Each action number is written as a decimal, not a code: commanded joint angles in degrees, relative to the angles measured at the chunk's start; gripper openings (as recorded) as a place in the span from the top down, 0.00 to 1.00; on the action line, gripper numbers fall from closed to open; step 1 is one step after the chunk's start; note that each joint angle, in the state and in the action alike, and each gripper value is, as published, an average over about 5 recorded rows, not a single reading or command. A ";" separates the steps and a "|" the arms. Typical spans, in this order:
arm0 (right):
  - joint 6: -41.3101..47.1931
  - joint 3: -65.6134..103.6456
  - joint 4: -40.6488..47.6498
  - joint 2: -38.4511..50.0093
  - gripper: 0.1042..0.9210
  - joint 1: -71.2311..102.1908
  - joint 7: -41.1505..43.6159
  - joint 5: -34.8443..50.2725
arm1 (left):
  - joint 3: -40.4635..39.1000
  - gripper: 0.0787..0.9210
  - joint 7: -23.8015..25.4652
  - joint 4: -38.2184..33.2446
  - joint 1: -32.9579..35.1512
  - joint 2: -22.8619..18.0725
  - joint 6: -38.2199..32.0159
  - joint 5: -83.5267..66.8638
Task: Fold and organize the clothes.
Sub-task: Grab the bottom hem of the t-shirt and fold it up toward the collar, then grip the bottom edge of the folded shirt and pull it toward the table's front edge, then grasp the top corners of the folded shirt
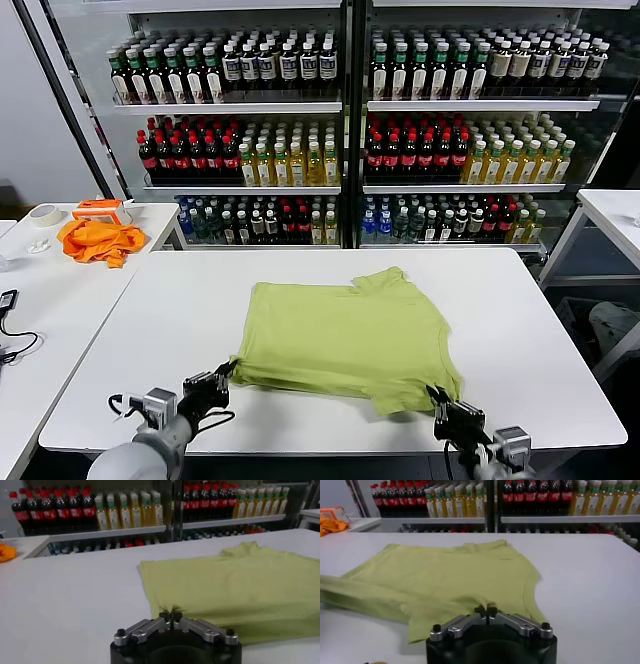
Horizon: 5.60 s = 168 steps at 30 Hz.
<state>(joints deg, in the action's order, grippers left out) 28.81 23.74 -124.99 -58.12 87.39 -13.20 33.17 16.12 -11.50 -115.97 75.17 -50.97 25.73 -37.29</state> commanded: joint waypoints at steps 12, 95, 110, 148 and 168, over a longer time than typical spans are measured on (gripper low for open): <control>1.91 -1.98 6.38 -0.84 1.00 -6.80 -0.10 0.96 | -9.41 1.00 2.15 13.80 -15.43 -1.60 -2.22 -0.34; -4.15 6.71 -4.21 -2.02 0.97 16.73 3.55 -9.72 | 5.36 1.00 -0.44 -9.76 20.18 0.67 0.37 5.45; 4.33 12.84 -18.07 3.13 0.64 9.72 -1.74 -1.61 | 13.10 0.73 -0.14 -18.16 15.55 5.63 -0.24 -0.99; 1.21 -19.41 47.54 -15.17 0.12 -49.31 -5.38 0.70 | -13.93 0.12 12.12 31.09 -30.85 -0.43 -0.46 -3.28; 1.18 -18.86 50.75 -16.56 0.14 -50.84 -3.48 1.34 | -13.42 0.13 11.88 33.93 -30.38 -2.10 -0.34 -2.78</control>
<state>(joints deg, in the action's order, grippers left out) 30.22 5.25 -76.95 -73.90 37.64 -17.67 34.53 3.16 -0.39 -83.68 45.19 -52.88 25.35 -40.05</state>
